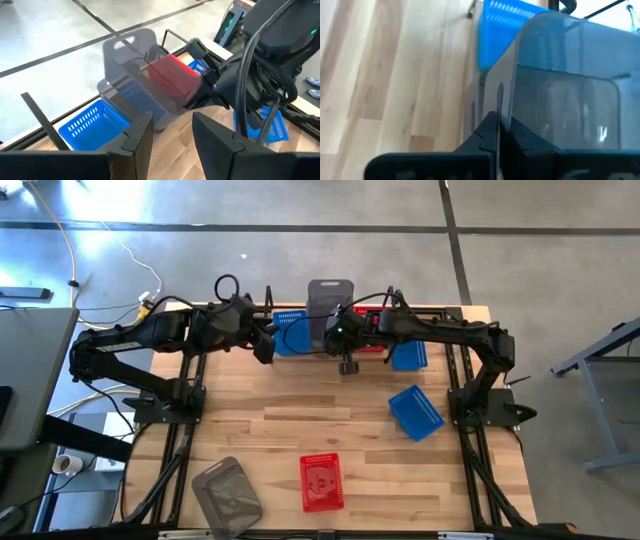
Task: Stack baskets on shelf by color
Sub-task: Stack the top black bin on the other black bin on the shelf
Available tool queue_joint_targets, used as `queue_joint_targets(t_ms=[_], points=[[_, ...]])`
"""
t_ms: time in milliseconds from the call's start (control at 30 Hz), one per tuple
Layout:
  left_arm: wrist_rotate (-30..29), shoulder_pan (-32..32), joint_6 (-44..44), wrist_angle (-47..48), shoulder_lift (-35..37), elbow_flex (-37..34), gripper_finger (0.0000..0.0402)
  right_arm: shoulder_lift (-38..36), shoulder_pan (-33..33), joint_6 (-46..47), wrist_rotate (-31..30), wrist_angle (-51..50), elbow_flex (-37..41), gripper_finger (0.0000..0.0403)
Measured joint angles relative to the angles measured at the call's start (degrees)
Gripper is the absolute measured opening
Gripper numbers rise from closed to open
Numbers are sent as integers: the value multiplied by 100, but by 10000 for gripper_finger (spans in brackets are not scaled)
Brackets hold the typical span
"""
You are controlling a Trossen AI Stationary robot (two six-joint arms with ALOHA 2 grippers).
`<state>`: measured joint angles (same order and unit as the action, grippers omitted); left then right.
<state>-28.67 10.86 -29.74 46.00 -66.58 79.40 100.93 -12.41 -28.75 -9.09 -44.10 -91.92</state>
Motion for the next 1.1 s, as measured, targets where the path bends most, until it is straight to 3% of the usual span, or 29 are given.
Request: queue_joint_targets(t_ms=[667,1100], points=[[-7,415,-2,-3,0,0,129,165,-228,-100,382,-17,-3,0],[13,456,-2,-2,-2,0,129,246,-279,-306,316,2,-4,0]])
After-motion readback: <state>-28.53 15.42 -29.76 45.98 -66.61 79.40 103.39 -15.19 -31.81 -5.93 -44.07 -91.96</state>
